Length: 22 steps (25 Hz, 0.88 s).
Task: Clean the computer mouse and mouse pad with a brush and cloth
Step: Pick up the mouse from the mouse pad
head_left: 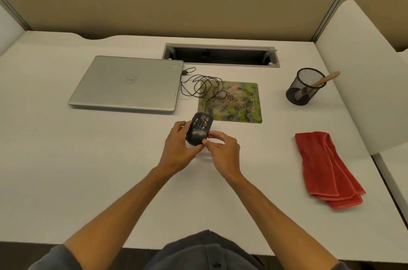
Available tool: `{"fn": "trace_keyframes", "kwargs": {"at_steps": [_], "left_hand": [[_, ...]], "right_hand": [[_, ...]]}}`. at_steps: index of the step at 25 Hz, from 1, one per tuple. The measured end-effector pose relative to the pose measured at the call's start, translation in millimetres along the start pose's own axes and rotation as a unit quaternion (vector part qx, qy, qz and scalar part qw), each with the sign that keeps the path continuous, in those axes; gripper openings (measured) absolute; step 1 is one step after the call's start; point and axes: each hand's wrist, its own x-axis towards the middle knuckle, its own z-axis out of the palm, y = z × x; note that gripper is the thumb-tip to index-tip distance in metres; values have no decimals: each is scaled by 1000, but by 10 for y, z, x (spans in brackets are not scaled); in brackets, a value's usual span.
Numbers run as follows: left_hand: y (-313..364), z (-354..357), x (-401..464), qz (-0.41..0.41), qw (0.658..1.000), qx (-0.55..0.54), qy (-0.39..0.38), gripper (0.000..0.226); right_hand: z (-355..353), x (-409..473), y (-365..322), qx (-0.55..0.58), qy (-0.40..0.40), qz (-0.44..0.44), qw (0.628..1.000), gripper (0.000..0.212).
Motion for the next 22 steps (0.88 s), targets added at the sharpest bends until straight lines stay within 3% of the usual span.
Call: {"fn": "trace_keyframes", "kwargs": {"at_steps": [11,22], "left_hand": [[-435,-266,-603,-31,999,13,10,77],[-547,-285,-628,-59,998,13,-11,81]], "right_hand": [[468,-525,139,-34,-34,14,999,32],[527,-516,164,-35,-55,34,997,29]]}}
